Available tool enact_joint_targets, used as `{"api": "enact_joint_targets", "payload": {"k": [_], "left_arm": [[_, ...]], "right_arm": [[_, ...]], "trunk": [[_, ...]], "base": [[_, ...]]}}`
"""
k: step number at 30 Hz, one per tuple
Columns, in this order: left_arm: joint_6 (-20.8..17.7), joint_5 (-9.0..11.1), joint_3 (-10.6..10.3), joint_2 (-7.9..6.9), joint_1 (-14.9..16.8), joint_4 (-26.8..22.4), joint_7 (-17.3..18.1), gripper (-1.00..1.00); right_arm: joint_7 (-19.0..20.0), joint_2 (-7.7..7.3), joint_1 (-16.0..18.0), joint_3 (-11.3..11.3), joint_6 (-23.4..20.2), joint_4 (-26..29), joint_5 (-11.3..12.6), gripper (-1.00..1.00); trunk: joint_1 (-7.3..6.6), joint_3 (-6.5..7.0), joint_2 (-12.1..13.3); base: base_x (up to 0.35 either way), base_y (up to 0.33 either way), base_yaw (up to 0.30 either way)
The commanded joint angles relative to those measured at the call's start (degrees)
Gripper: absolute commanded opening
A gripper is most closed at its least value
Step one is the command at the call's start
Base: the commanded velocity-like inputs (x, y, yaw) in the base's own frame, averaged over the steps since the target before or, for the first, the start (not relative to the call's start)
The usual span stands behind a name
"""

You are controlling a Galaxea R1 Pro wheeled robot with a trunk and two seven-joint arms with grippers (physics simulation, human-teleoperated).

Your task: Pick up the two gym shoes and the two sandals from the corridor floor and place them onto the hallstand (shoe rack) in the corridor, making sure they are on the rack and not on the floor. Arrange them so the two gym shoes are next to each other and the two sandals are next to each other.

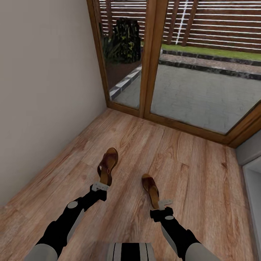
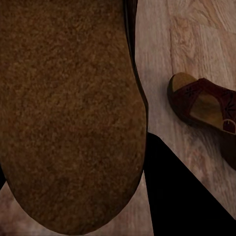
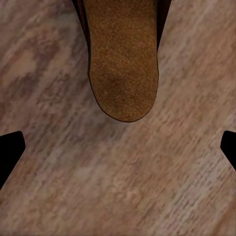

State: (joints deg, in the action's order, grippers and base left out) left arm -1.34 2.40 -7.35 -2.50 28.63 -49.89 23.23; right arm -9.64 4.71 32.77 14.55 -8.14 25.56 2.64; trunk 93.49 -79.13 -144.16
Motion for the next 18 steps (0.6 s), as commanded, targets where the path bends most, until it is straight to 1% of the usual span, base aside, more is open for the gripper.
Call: {"api": "enact_joint_targets", "payload": {"k": [1, 4, 11, 16, 18], "left_arm": [[-0.06, 0.08, -0.11, -0.05, 0.02, -0.03, 0.12, -1.0], [-0.06, 0.13, -0.08, -0.05, 0.02, -0.03, 0.12, -1.0], [-0.06, 0.21, -0.04, -0.05, 0.02, -0.03, 0.14, -1.0], [-0.06, 0.18, -0.04, -0.05, 0.02, -0.03, 0.14, -1.0], [-0.06, 0.21, -0.06, -0.05, 0.02, -0.03, 0.14, -1.0]], "right_arm": [[-0.47, -0.05, 0.02, 0.48, -0.39, 0.1, 0.29, 1.0], [-0.47, -0.05, 0.02, 0.48, -0.39, 0.1, 0.27, 1.0], [-0.49, -0.05, 0.02, 0.48, -0.39, 0.1, 0.26, 1.0], [-0.54, -0.05, 0.02, 0.48, -0.39, 0.1, 0.27, 1.0], [-0.52, -0.05, 0.02, 0.48, -0.39, 0.1, 0.29, 1.0]], "trunk": [[-0.01, -0.04, -0.01], [-0.01, -0.04, -0.01], [-0.01, -0.04, -0.01], [-0.01, -0.04, -0.01], [-0.01, -0.04, -0.01]], "base": [[0.009, 0.0, 0.005], [0.112, 0.008, 0.003], [0.222, 0.057, 0.001], [0.036, 0.005, 0.0], [0.148, 0.001, 0.0]]}}
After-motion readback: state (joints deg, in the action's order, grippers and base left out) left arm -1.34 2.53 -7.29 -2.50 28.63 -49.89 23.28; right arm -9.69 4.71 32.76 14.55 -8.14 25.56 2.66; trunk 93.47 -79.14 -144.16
